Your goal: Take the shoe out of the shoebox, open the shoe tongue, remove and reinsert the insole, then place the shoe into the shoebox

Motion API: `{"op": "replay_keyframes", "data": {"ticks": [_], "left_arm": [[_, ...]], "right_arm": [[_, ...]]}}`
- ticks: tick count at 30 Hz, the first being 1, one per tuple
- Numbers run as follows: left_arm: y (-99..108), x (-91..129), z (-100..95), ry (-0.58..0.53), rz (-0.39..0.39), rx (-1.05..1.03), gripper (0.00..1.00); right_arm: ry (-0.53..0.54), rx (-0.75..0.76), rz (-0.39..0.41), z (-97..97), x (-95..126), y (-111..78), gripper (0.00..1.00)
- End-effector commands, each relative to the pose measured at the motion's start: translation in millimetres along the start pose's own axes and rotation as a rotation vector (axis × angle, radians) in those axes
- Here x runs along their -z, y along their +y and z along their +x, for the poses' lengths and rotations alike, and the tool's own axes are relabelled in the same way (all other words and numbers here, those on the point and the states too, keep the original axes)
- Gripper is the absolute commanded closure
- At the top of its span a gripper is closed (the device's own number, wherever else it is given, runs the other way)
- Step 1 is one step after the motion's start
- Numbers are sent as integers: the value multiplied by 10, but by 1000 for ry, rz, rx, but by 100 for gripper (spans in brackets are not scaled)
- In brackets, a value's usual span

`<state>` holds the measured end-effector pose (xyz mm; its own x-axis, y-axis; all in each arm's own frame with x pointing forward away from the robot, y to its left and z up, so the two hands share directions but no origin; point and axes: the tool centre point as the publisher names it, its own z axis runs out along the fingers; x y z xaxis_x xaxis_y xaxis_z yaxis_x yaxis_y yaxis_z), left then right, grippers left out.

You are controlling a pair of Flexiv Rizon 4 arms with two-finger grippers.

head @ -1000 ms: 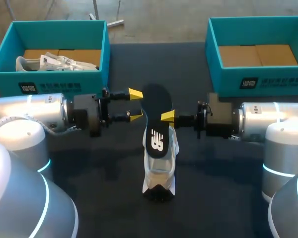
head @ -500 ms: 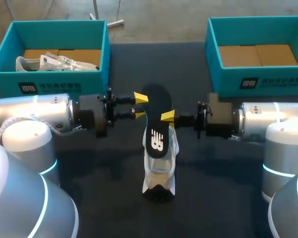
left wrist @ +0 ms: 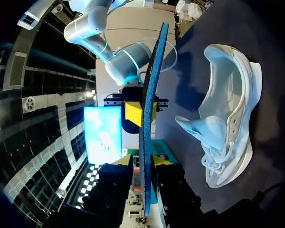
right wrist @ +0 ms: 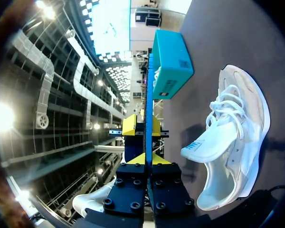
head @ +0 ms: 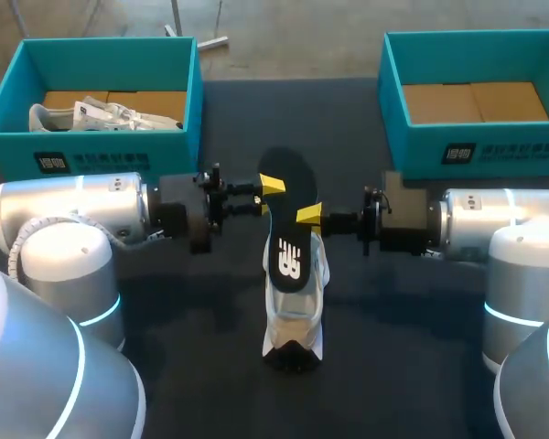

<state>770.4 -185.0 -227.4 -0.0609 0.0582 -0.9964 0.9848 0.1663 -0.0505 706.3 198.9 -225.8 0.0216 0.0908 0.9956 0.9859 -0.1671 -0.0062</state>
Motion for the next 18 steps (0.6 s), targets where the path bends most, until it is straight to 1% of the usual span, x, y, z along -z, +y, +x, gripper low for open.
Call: {"op": "replay_keyframes", "data": {"ticks": [1,2,5,6,9,12,16,18], "left_arm": [[20,-70,13,8,-1,-2,78],[23,-76,17,10,-2,-4,79],[28,-87,31,17,-4,-7,79],[32,-92,41,22,-4,-9,76],[36,-96,56,27,-5,-11,71],[33,-97,63,31,-5,-15,71],[30,-100,65,36,-10,-23,75],[31,-105,59,35,-11,-26,82]], "right_arm": [[-3,0,-3,-1,-24,-8,100],[-3,0,-3,-1,-24,-8,100],[-3,0,-3,-1,-24,-8,100],[-3,0,-3,-1,-24,-8,100],[-3,0,-3,-1,-24,-8,100],[-3,0,-3,-1,-24,-8,100],[-3,0,-3,-1,-24,-8,100],[-3,0,-3,-1,-24,-8,100]]}}
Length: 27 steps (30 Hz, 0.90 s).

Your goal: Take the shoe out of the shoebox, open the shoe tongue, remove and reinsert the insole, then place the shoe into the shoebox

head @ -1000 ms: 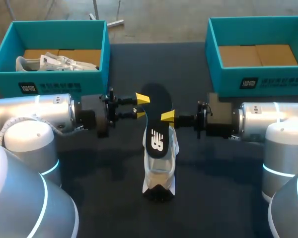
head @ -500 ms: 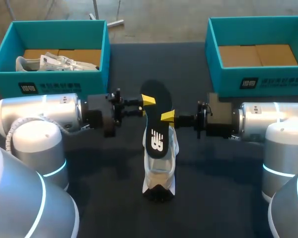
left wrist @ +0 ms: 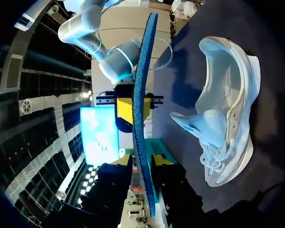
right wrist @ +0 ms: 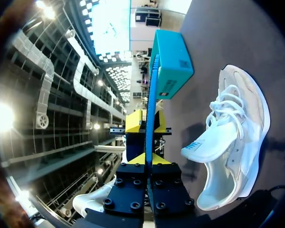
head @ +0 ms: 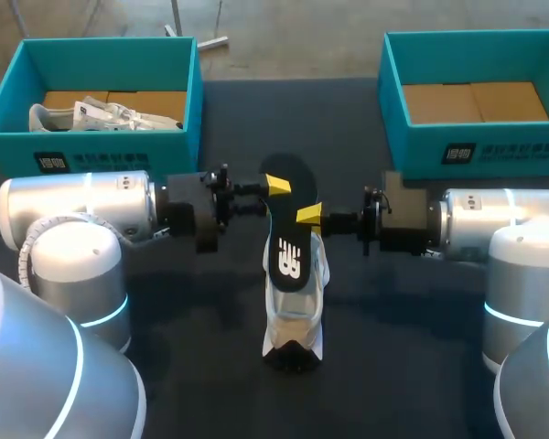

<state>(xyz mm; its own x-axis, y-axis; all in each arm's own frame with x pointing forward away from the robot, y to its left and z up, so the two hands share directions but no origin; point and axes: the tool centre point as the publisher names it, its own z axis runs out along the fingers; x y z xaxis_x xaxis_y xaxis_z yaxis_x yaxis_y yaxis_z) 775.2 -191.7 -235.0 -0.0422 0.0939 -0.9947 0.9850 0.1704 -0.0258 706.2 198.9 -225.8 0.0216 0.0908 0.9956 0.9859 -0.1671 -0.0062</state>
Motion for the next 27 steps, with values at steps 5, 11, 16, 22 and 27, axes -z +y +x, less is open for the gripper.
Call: {"op": "replay_keyframes", "data": {"ticks": [5,11,16,22,27], "left_arm": [[-18,-33,-29,2,-4,-11,91],[-35,-41,-34,3,-2,-21,89],[-52,-45,-33,4,-1,-26,85],[-85,-30,-31,10,-12,-40,84],[-109,0,-25,11,-20,-44,84]], "right_arm": [[-3,0,-3,-1,-24,-8,100],[-3,0,-3,-1,-24,-8,100],[-3,0,-3,-1,-24,-8,100],[-3,0,-3,-1,-24,-8,100],[-3,0,-3,-1,-24,-8,100]]}}
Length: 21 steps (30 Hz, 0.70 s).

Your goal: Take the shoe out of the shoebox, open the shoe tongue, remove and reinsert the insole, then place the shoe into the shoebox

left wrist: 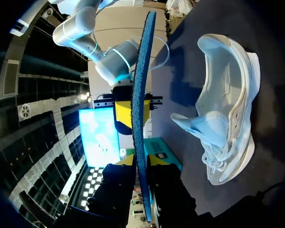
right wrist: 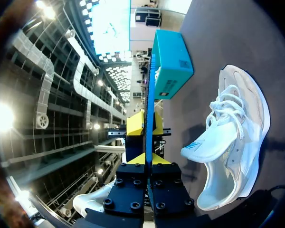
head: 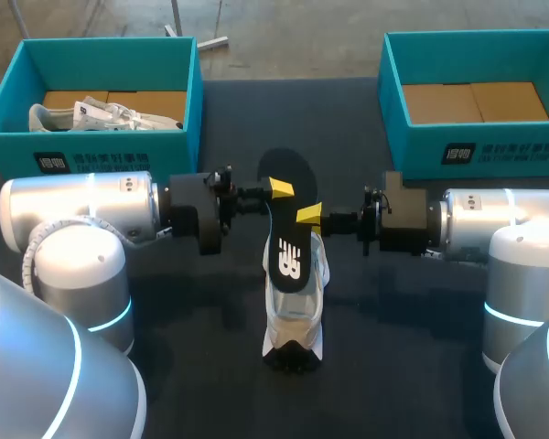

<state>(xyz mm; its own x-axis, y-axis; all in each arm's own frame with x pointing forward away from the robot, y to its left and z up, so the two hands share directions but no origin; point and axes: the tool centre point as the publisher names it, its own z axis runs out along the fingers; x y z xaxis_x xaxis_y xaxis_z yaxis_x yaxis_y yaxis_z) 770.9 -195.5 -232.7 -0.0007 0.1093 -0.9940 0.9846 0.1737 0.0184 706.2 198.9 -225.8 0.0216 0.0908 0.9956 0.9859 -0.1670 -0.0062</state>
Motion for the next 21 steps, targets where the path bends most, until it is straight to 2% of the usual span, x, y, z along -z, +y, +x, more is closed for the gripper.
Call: {"op": "replay_keyframes", "data": {"ticks": [1,13,15,16,21], "left_arm": [[-61,31,0,4,-13,-1,84],[-59,15,28,5,-3,8,85],[-54,3,33,7,1,9,90],[-52,-3,36,8,2,8,100],[-50,-12,41,10,1,5,100]], "right_arm": [[-3,0,-3,-2,-24,-7,100],[-3,0,-3,-2,-24,-7,100],[-3,0,-3,-2,-24,-7,100],[-3,0,-3,-2,-24,-7,100],[-3,0,-3,-2,-24,-7,100]]}}
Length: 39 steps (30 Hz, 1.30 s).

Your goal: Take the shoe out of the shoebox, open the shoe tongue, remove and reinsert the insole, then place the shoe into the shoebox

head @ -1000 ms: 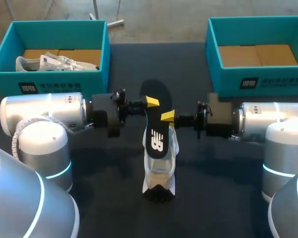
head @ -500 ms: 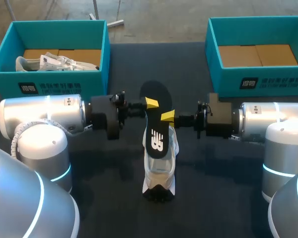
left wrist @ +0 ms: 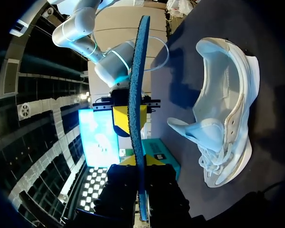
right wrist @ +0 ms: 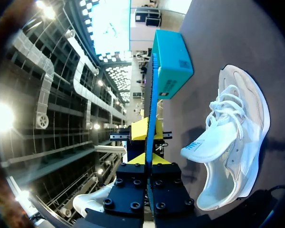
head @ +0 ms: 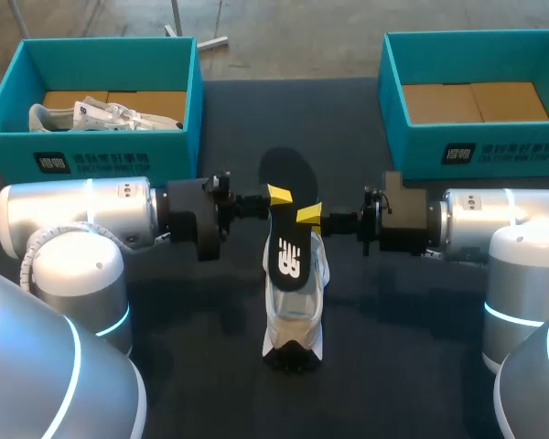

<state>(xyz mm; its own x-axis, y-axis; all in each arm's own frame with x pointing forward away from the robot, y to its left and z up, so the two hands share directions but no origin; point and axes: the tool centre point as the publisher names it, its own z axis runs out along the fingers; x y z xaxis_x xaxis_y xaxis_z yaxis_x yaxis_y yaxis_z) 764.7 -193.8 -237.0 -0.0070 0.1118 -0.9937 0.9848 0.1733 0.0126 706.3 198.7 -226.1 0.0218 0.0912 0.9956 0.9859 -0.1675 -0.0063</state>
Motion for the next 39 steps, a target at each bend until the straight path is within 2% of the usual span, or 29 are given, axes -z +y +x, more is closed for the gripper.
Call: {"op": "replay_keyframes", "data": {"ticks": [1,5,6,8,9,18,25,28,30,39], "left_arm": [[8,-36,-4,6,0,-2,100],[-3,-35,-5,3,0,-4,100],[-8,-29,-6,2,1,-4,100],[-20,-11,-8,2,1,-4,100],[-26,4,-11,1,3,-2,100],[-140,142,-9,15,38,26,100],[-356,264,-20,24,59,48,100],[-464,317,-24,36,91,80,100],[-556,360,-23,76,116,64,100],[-556,360,-23,76,116,64,100]], "right_arm": [[-2,0,-3,1,-25,-9,100],[-6,-1,3,3,-24,-12,100],[-9,0,5,6,-26,-14,91],[-11,6,12,17,-25,-16,53],[-11,14,12,26,-12,-18,0],[-69,143,24,101,362,-101,0],[-142,226,58,67,676,-129,0],[-155,253,90,34,778,-133,0],[-155,253,90,34,778,-133,0],[-155,253,90,34,778,-133,0]]}}
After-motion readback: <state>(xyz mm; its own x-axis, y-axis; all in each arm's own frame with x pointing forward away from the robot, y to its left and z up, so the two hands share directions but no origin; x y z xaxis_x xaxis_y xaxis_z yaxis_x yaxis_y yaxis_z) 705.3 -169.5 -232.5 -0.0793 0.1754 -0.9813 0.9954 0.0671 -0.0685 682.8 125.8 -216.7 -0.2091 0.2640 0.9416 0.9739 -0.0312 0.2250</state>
